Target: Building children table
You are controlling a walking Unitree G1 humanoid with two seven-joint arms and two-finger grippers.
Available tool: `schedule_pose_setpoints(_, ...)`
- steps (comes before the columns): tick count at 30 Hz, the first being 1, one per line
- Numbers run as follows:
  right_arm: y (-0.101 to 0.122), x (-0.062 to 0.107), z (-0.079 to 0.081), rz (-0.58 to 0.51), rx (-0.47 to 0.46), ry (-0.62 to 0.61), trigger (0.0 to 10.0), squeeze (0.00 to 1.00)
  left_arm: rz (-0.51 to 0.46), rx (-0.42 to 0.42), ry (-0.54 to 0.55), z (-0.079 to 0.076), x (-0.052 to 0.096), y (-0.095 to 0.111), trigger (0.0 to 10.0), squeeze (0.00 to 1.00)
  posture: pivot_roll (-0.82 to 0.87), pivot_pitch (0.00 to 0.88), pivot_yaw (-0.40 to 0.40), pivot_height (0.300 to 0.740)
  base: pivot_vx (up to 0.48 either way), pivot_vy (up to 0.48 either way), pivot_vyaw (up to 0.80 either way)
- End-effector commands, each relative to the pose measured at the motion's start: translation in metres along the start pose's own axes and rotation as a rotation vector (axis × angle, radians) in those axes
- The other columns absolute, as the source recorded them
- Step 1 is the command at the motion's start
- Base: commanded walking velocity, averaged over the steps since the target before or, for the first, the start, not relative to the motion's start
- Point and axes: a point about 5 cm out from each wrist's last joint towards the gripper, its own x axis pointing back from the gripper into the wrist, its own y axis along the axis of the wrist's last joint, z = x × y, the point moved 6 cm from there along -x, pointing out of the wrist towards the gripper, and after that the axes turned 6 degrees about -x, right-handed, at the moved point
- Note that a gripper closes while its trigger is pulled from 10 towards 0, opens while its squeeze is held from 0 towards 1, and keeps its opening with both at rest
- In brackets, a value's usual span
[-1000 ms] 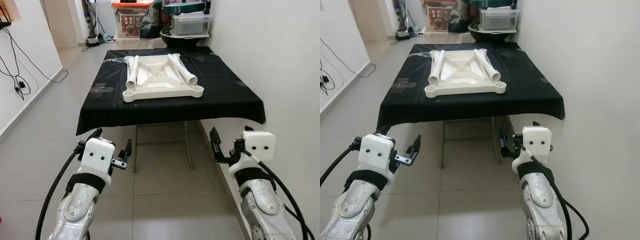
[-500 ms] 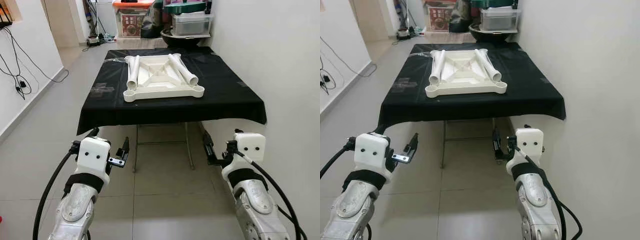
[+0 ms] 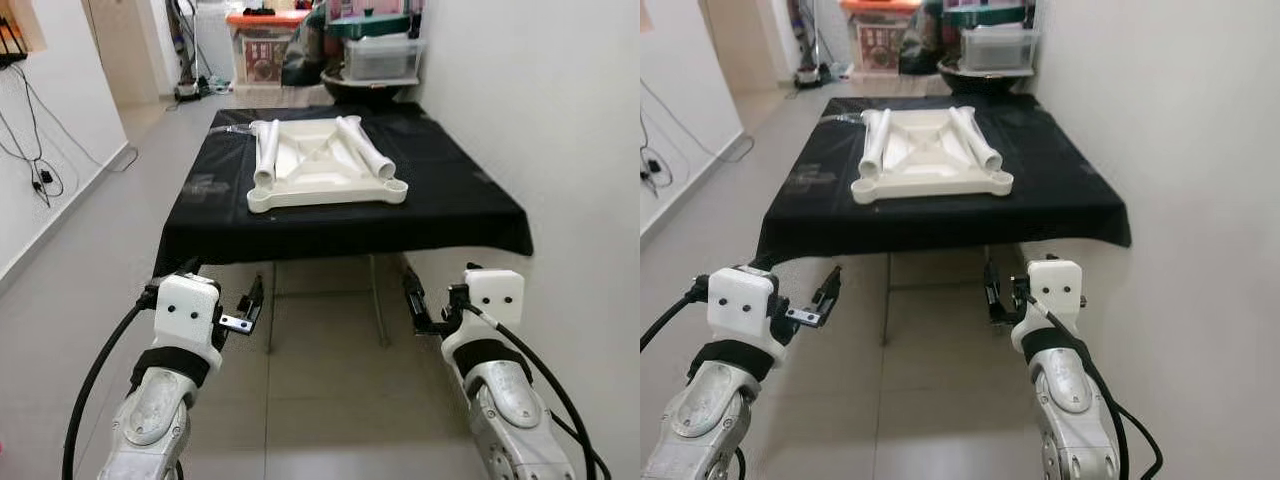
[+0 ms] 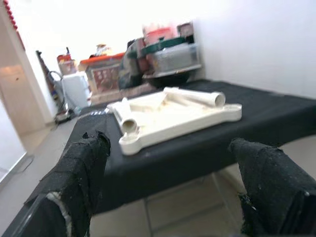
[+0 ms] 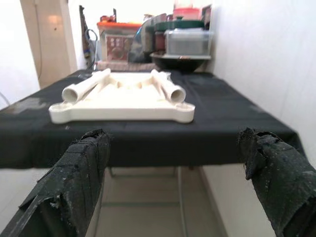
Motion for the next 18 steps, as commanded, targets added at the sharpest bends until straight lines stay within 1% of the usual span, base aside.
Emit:
schedule_pose_setpoints(1, -0.0026, -0.0032, -0.0033, 0.003, 0.001, -0.015, 10.0, 0.00, -0.004, 0.009, -0.011, -0.0016, -0.0031, -0.0003, 10.0, 0.00, -0.02, 0.000, -0.010, 0.740, 0.450, 0.000, 0.00)
schedule_pose_setpoints(8, -0.0038, -0.0042, -0.0027, 0.003, -0.005, -0.022, 10.0, 0.00, -0.021, 0.004, -0.021, 0.0007, -0.0059, 0.0029, 10.0, 0.00, -0.01, 0.000, -0.003, 0.740, 0.452, 0.000, 0.00)
schedule_pose_setpoints(18, -0.0058, -0.0050, 0.0014, 0.005, -0.016, -0.013, 10.0, 0.00, -0.028, 0.005, -0.028, -0.0030, -0.0064, 0.0020, 10.0, 0.00, -0.01, 0.000, -0.007, 0.740, 0.452, 0.000, 0.00)
